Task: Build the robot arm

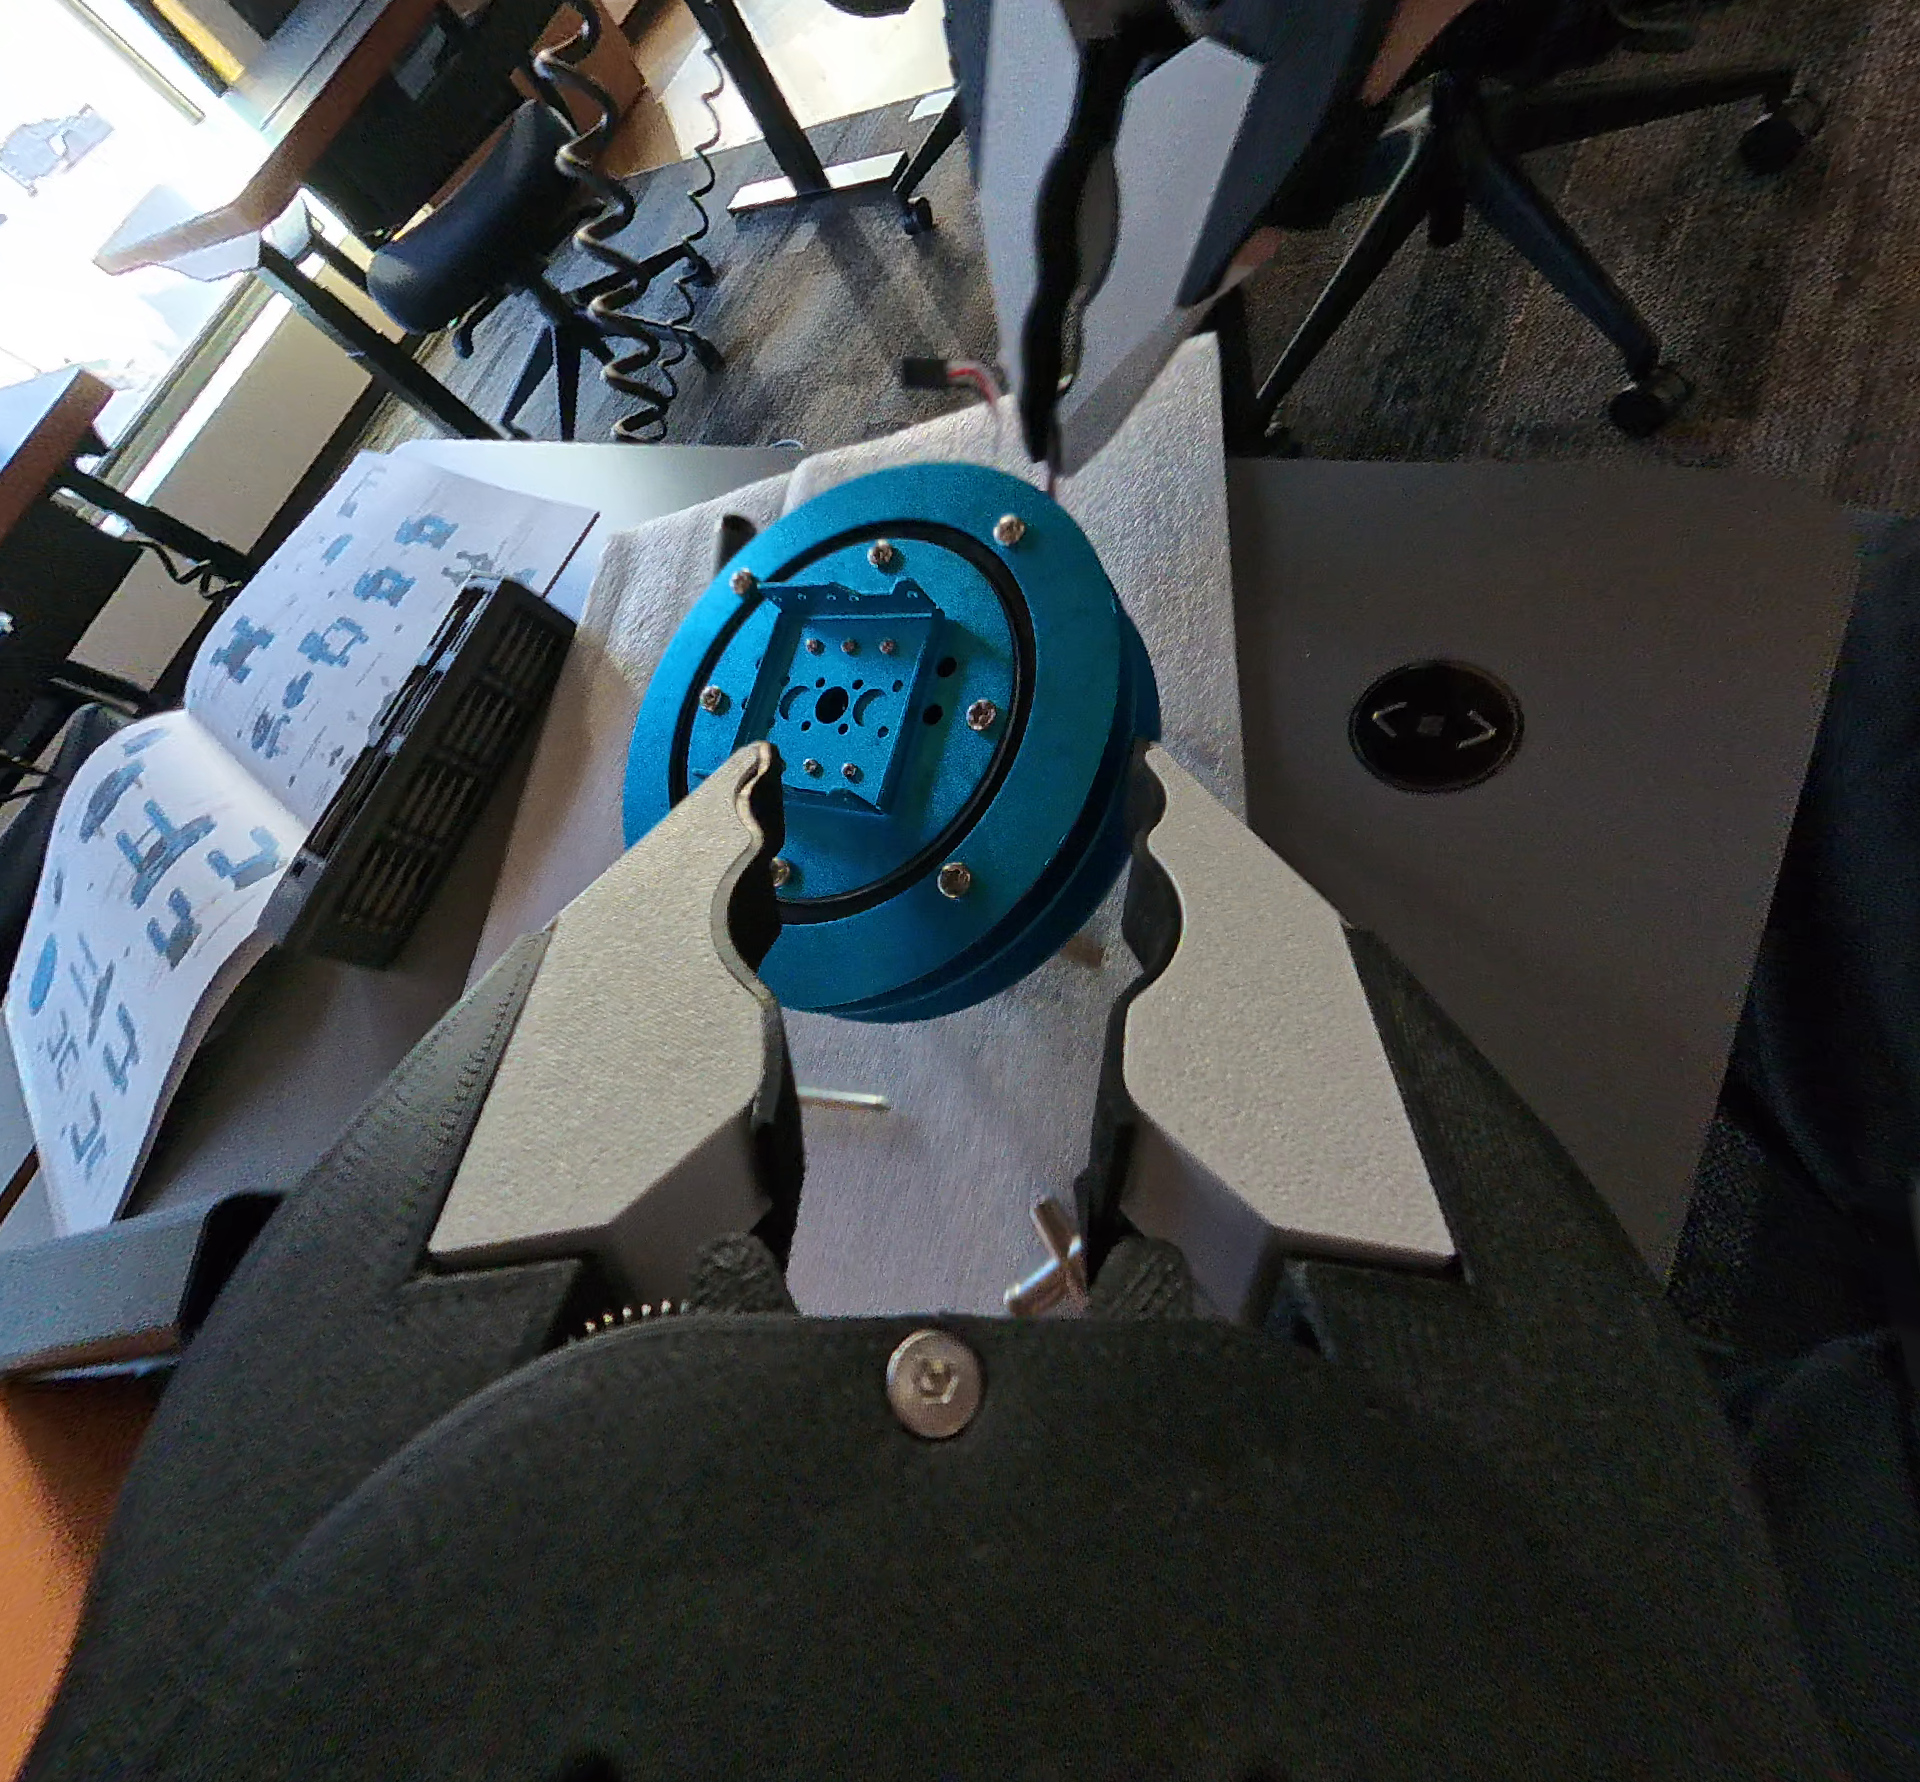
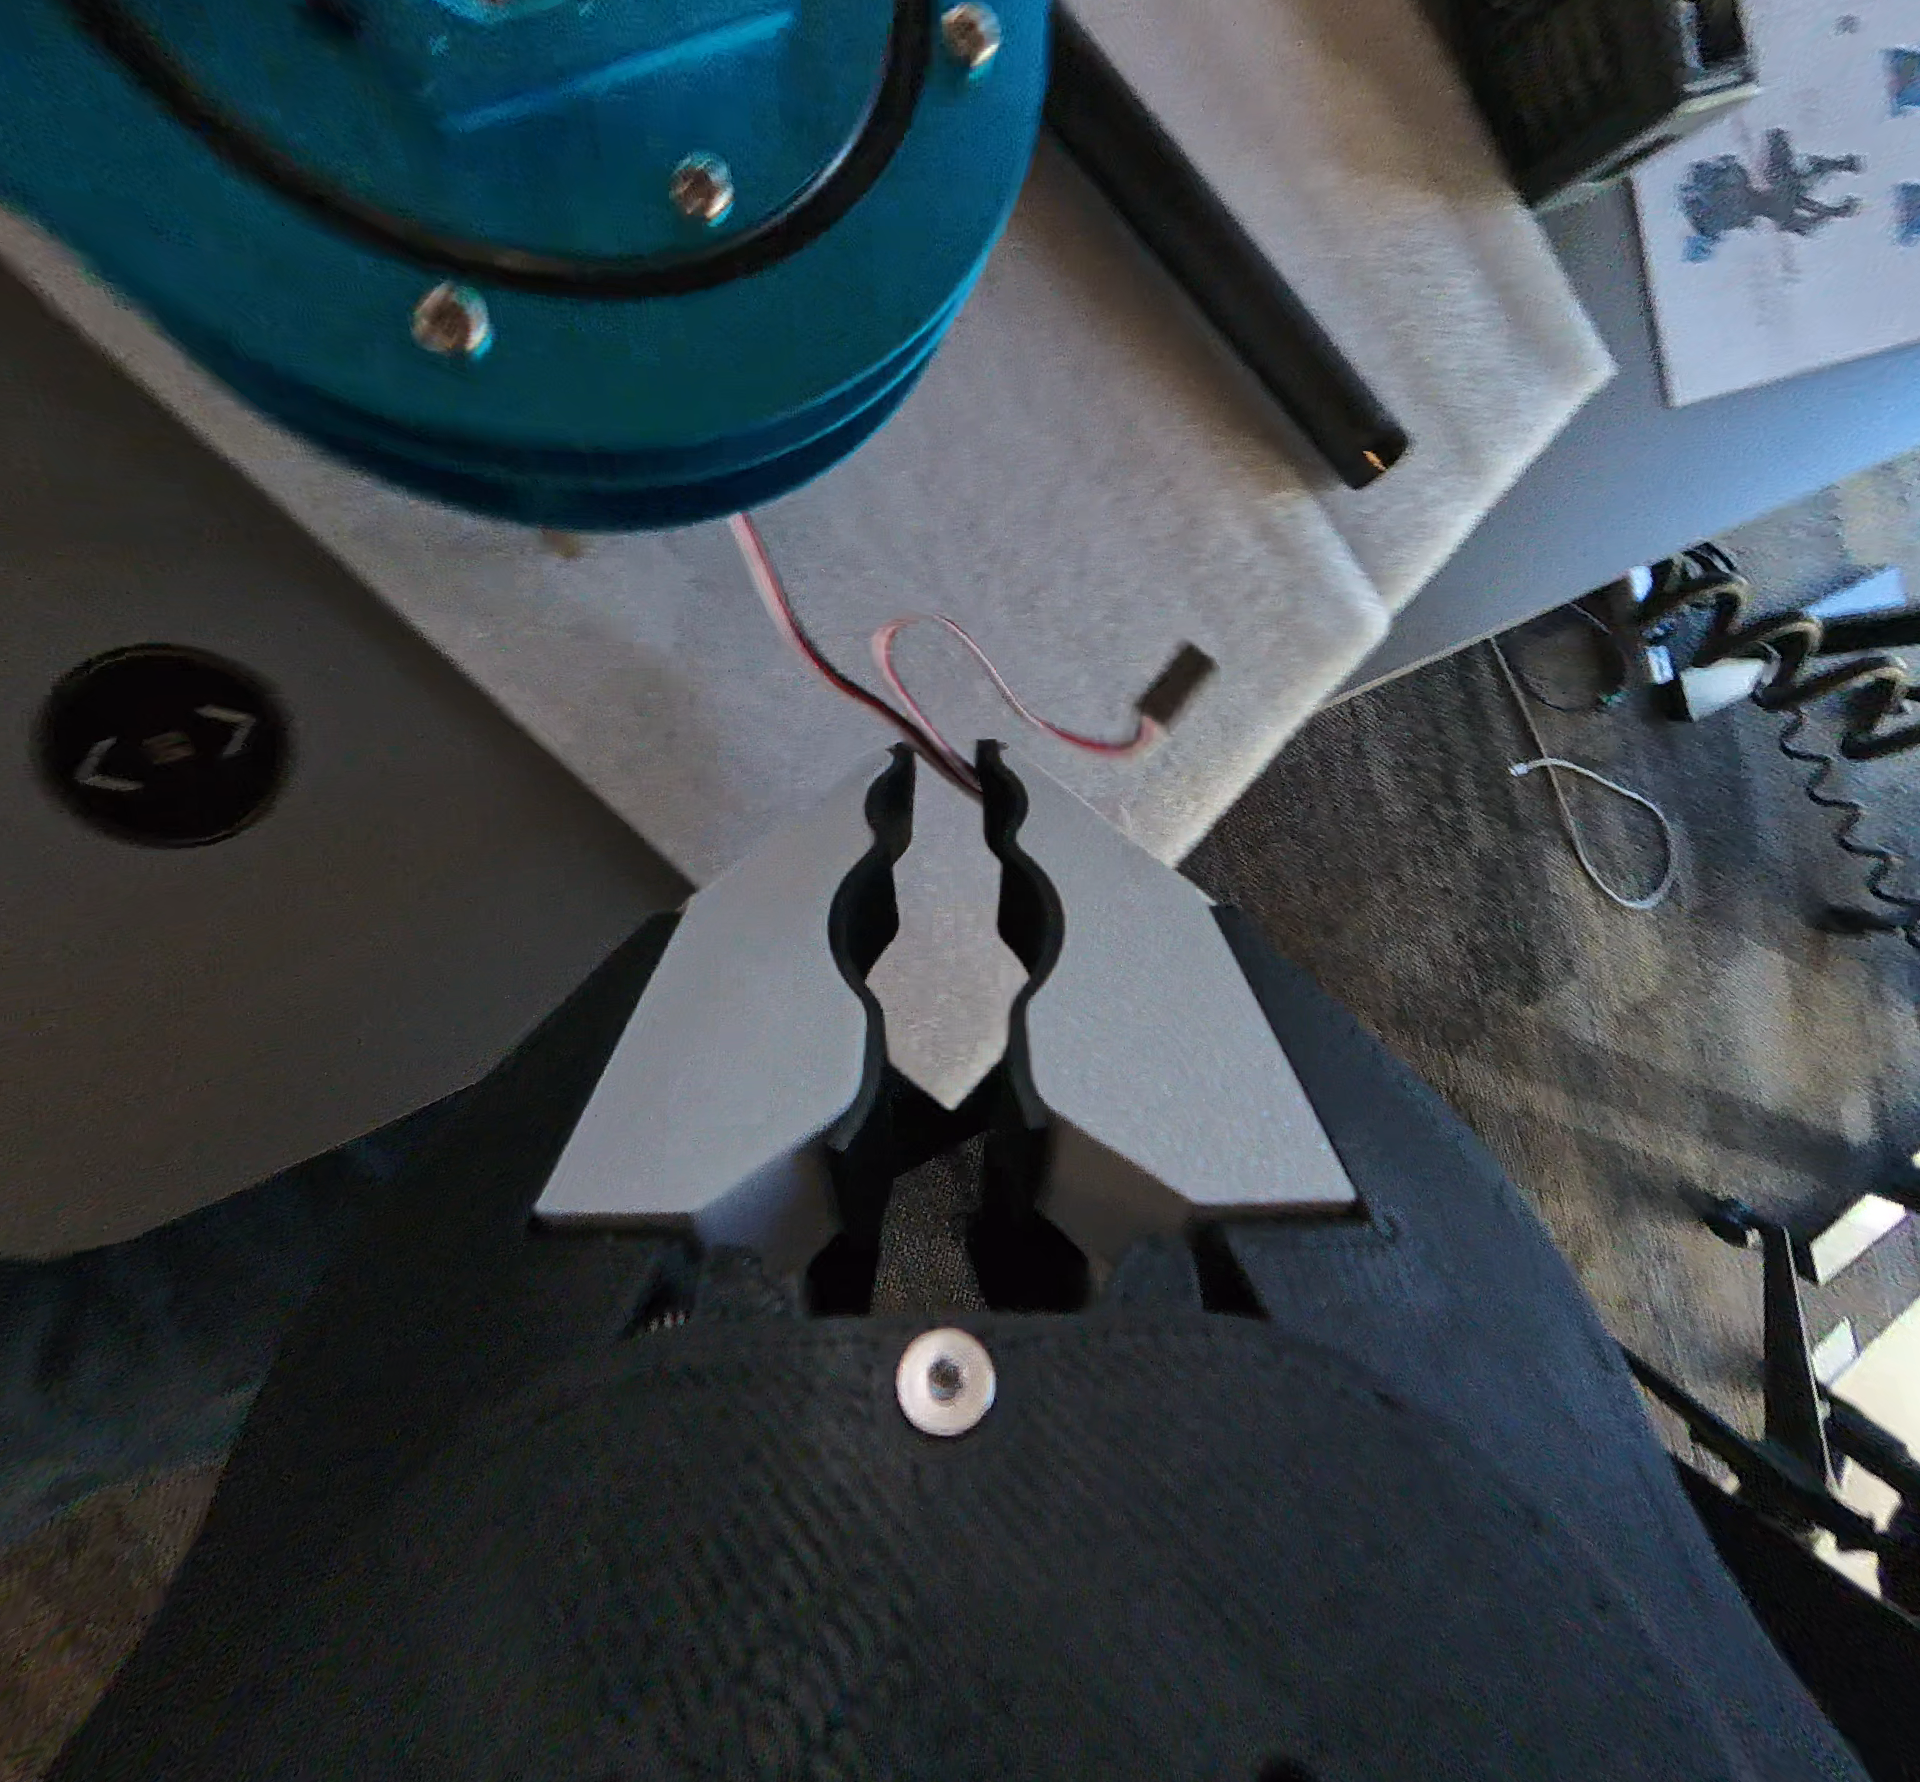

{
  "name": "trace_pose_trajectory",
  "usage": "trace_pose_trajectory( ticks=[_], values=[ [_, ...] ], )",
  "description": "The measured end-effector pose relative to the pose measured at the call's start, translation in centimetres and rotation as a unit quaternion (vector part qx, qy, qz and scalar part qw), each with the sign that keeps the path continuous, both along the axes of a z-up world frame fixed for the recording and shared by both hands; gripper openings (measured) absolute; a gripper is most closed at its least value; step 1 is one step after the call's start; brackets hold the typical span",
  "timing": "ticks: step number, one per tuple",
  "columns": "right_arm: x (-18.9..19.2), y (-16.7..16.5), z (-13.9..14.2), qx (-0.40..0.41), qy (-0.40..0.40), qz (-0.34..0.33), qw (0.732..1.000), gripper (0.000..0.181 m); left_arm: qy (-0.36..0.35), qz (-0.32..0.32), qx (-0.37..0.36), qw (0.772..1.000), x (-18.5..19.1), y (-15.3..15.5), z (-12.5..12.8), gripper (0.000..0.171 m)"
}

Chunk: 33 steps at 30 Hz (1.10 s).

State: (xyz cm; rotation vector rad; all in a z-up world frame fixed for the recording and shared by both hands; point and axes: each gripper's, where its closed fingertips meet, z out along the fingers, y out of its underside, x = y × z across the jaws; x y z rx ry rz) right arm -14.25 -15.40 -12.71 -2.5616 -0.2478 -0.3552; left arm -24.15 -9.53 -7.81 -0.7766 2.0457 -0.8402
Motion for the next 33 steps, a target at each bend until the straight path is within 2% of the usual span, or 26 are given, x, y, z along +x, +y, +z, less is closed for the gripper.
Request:
trace_pose_trajectory(
  ticks=[2,4,8,10,14,15,17,20,23,26,27,29,30,33],
  values=[
    [1.0,-0.7,-0.6,-0.004,-0.009,-0.024,1.000,0.030,0.016,-0.005,-0.004,1.000,0.4,-0.7,-0.5,0.062],
    [0.9,-1.7,-1.2,0.012,0.003,-0.038,0.999,0.035,0.016,-0.009,-0.014,1.000,0.3,-1.1,-0.6,0.069],
    [-0.4,-3.1,0.1,0.144,0.053,-0.058,0.986,0.050,-0.007,-0.004,-0.108,0.994,-1.6,-0.2,1.2,0.076],
    [-1.1,-3.0,2.4,0.253,0.093,-0.059,0.961,0.058,-0.031,0.015,-0.156,0.987,-2.8,1.9,2.8,0.078],
    [0.5,-1.9,8.3,0.449,0.179,-0.087,0.871,0.063,-0.060,0.066,-0.191,0.977,-2.8,7.7,5.3,0.079],
    [1.6,-1.4,9.1,0.470,0.189,-0.099,0.856,0.062,-0.063,0.073,-0.195,0.976,-2.3,8.9,6.1,0.080],
    [4.9,0.0,9.9,0.490,0.171,-0.124,0.846,0.048,-0.081,0.076,-0.206,0.972,-0.5,10.8,8.1,0.080],
    [12.1,2.7,9.3,0.485,0.077,-0.185,0.851,0.033,-0.123,0.084,-0.214,0.965,3.3,13.1,11.3,0.072],
    [18.8,5.9,8.2,0.465,0.023,-0.222,0.857,0.029,-0.142,0.088,-0.214,0.962,7.3,14.3,12.4,0.057],
    [24.1,8.6,7.0,0.463,0.004,-0.267,0.845,0.023,-0.158,0.101,-0.201,0.961,9.9,15.5,11.2,0.019],
    [25.6,9.2,6.6,0.462,-0.005,-0.285,0.840,0.022,-0.160,0.107,-0.202,0.960,10.3,15.9,10.4,0.000],
    [28.4,9.8,6.2,0.457,-0.030,-0.323,0.828,0.011,-0.176,0.131,-0.225,0.949,10.6,17.0,9.2,0.000],
    [30.0,9.7,6.3,0.456,-0.051,-0.357,0.814,0.004,-0.179,0.136,-0.237,0.945,10.6,17.3,8.5,0.000],
    [33.2,9.8,5.2,0.411,-0.078,-0.430,0.800,0.004,-0.186,0.171,-0.214,0.944,10.7,18.8,6.3,0.000]
  ],
)
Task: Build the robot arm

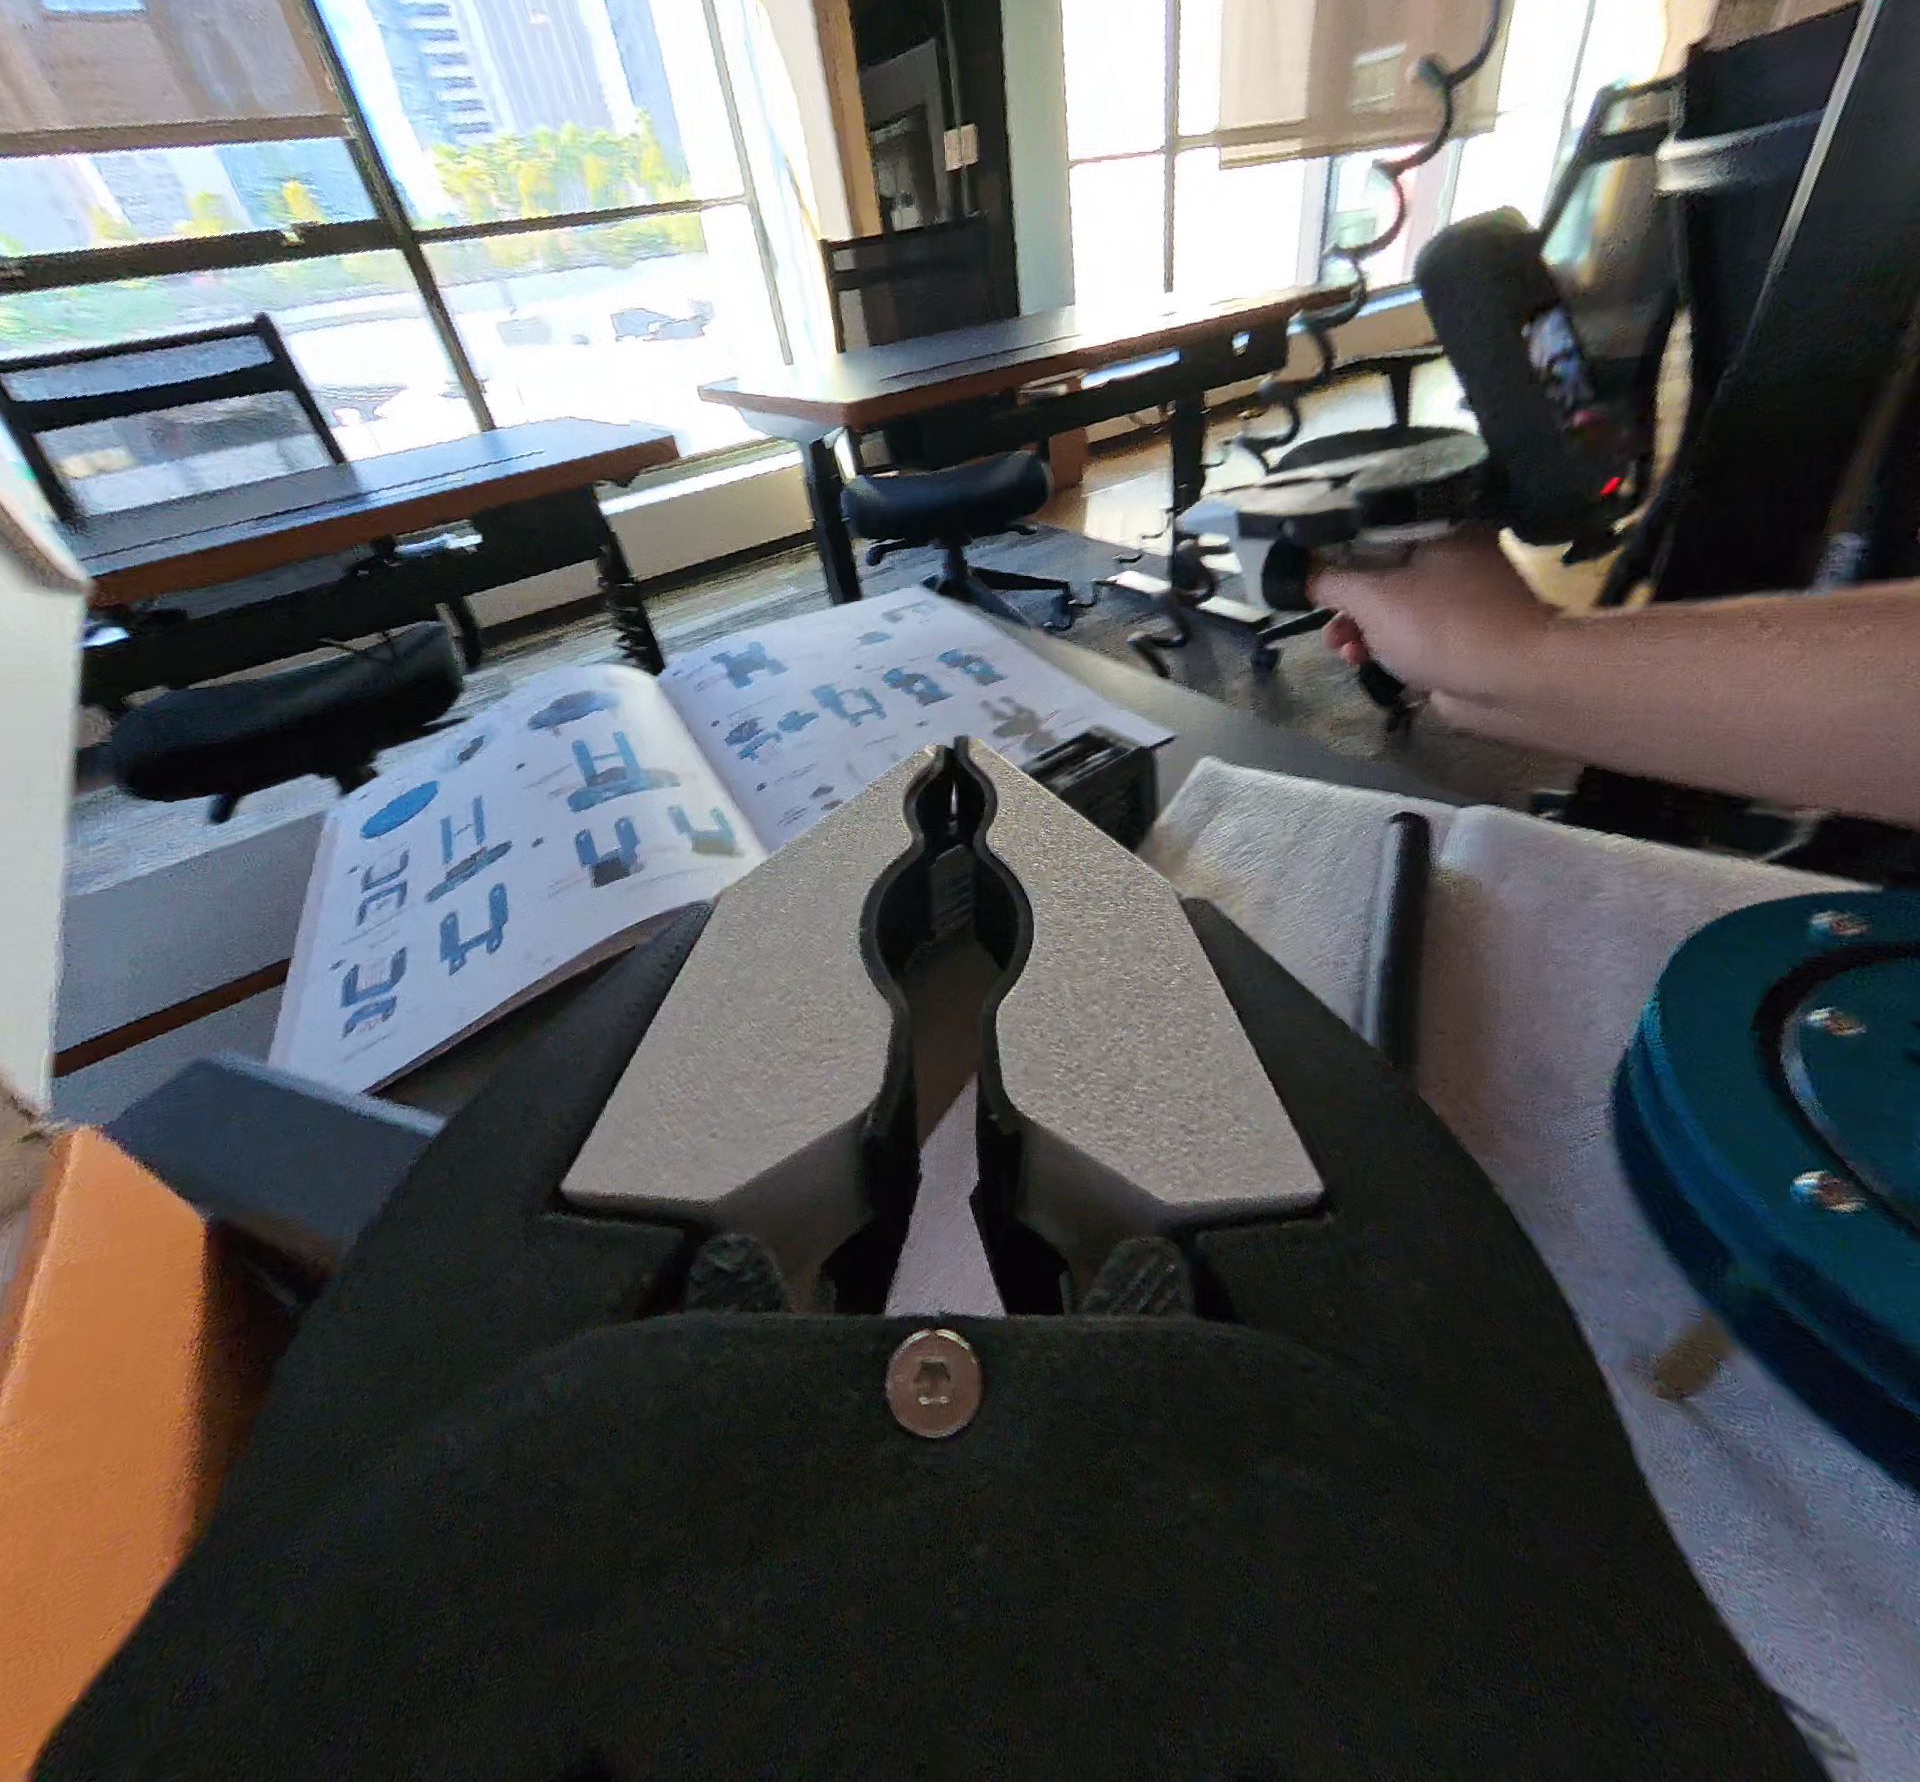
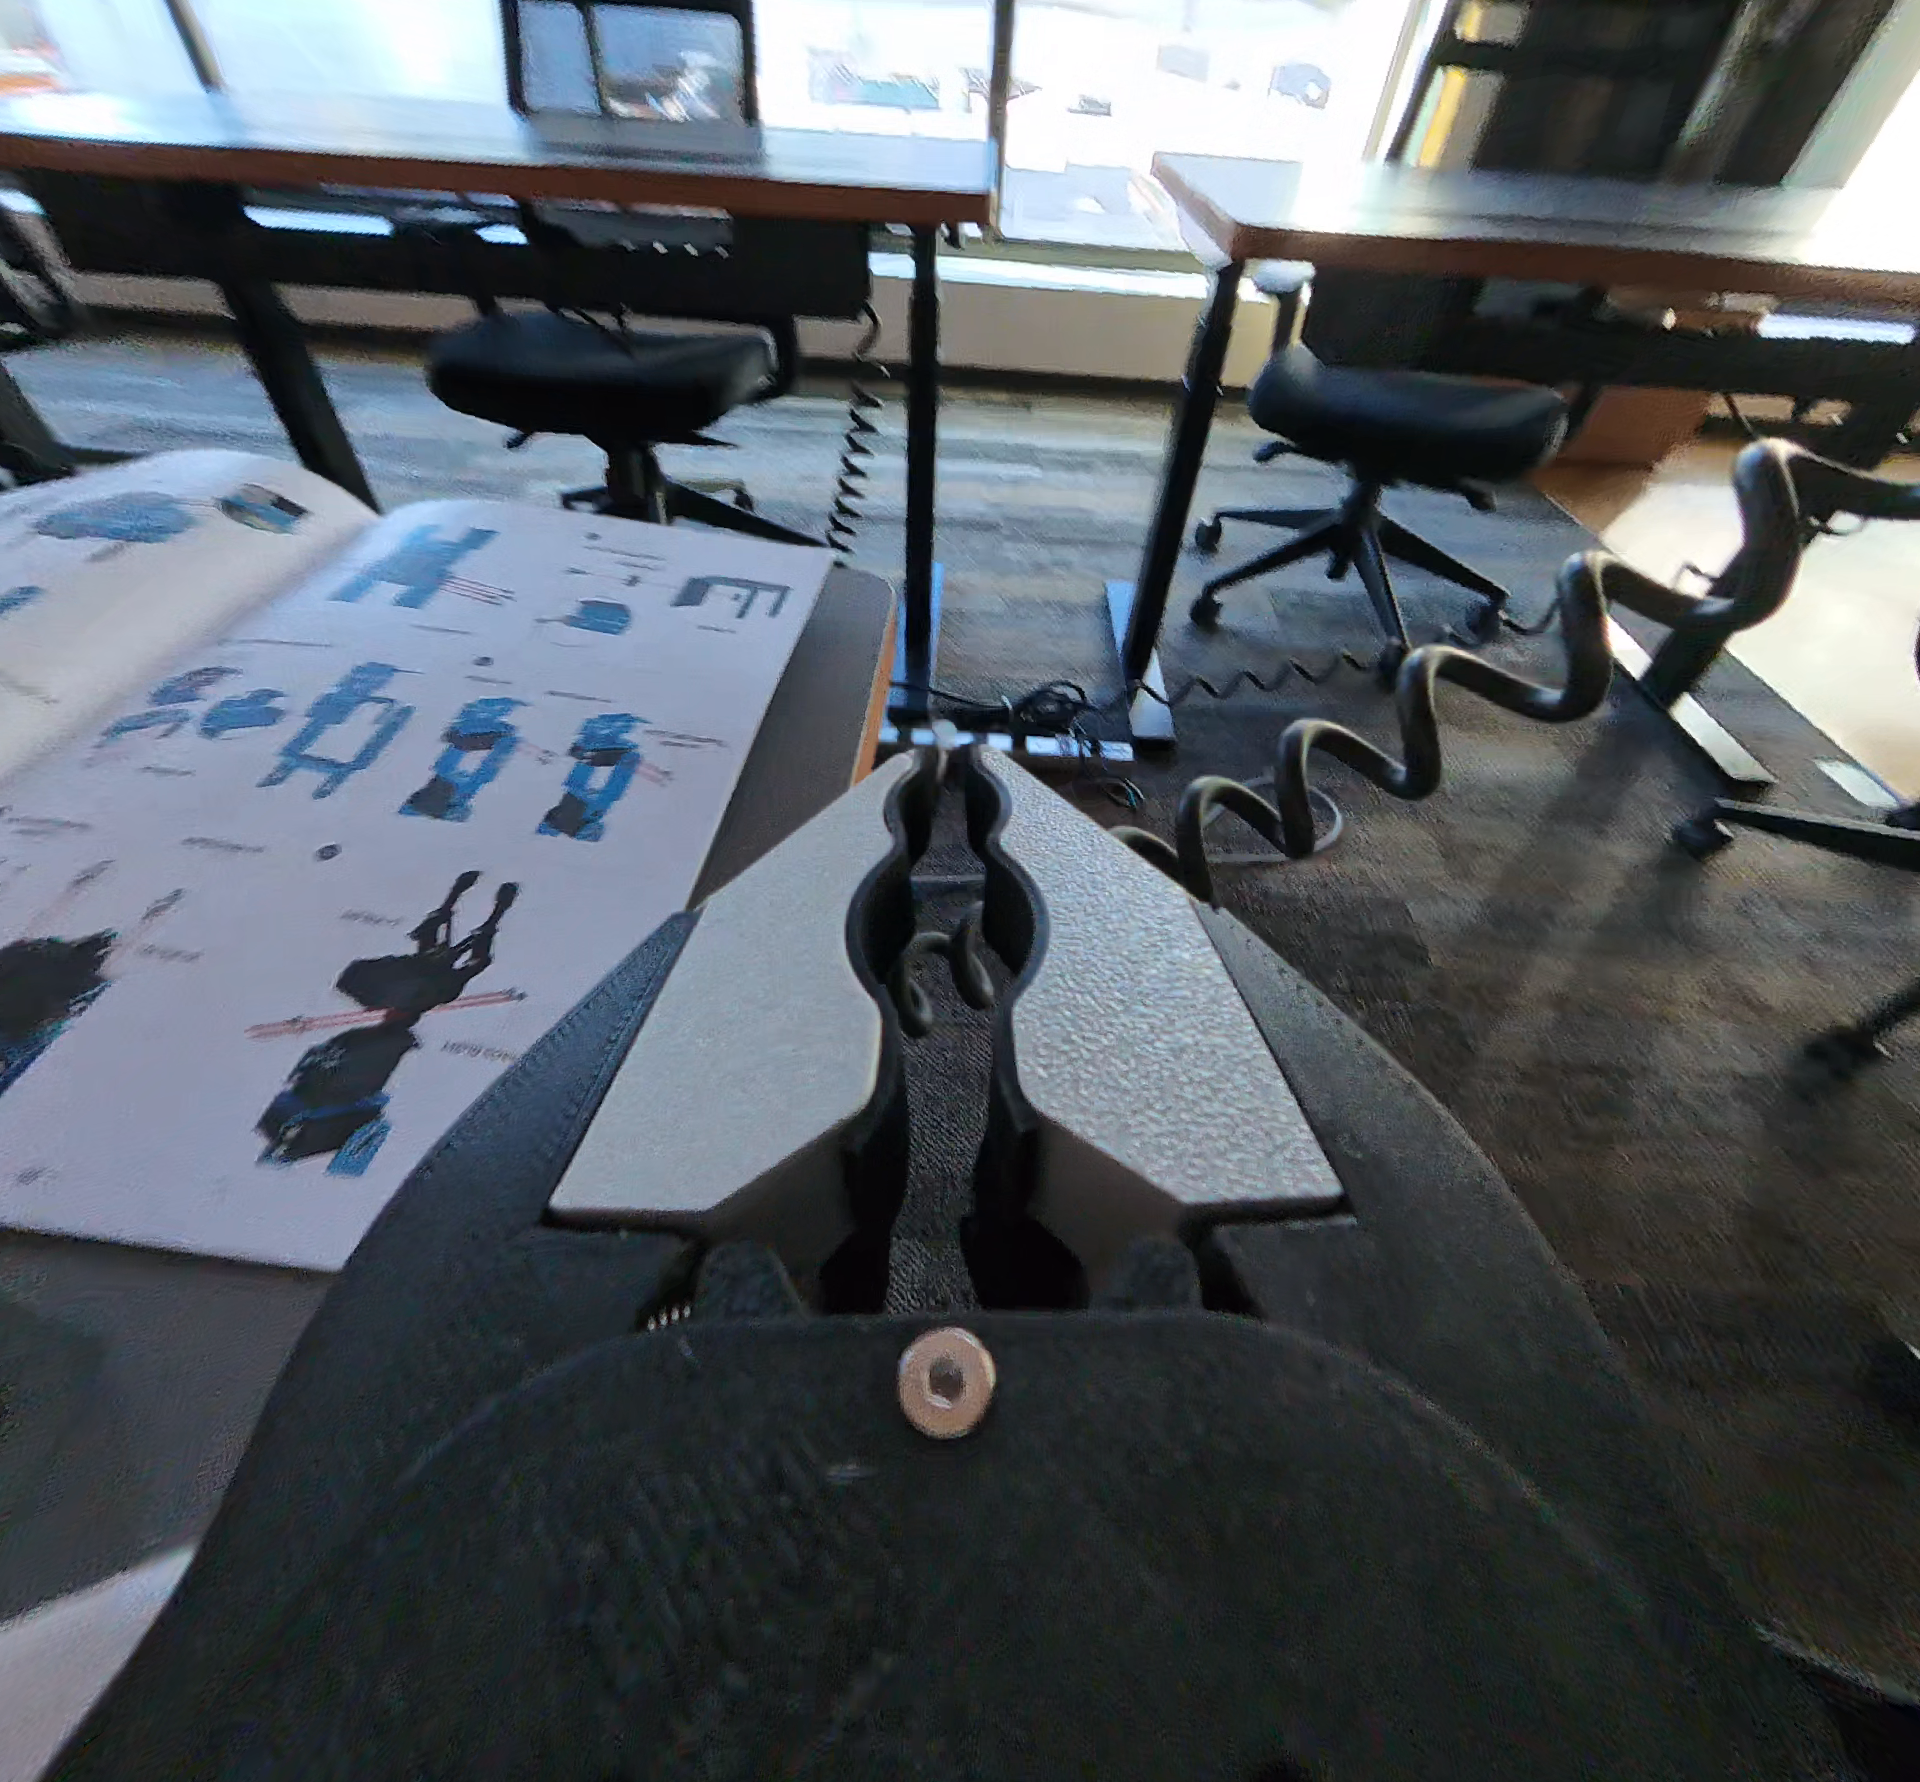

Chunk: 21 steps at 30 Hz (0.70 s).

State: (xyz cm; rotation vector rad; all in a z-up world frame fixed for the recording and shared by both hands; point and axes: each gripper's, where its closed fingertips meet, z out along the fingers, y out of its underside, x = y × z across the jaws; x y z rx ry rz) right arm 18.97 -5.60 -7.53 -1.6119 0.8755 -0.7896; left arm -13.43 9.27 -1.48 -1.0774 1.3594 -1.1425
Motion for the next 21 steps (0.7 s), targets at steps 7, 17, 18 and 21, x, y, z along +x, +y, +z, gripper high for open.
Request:
trace_pose_trajectory(
  ticks=[7,17,18,21],
  values=[
    [3.3,1.1,-3.4,-0.049,0.102,-0.084,0.990,0.023,0.093,0.048,0.047,0.993,-1.4,1.2,-2.6,0.008],
    [5.8,-0.5,-10.1,-0.028,0.215,-0.183,0.959,0.037,0.205,0.096,0.041,0.973,-5.8,5.1,-8.5,0.038],
    [5.8,-1.0,-10.9,-0.027,0.231,-0.198,0.952,0.038,0.214,0.101,0.042,0.971,-5.8,5.5,-9.1,0.038],
    [6.0,-1.7,-11.9,-0.017,0.258,-0.220,0.941,0.029,0.238,0.113,0.032,0.964,-6.0,6.5,-10.7,0.044]
  ],
)
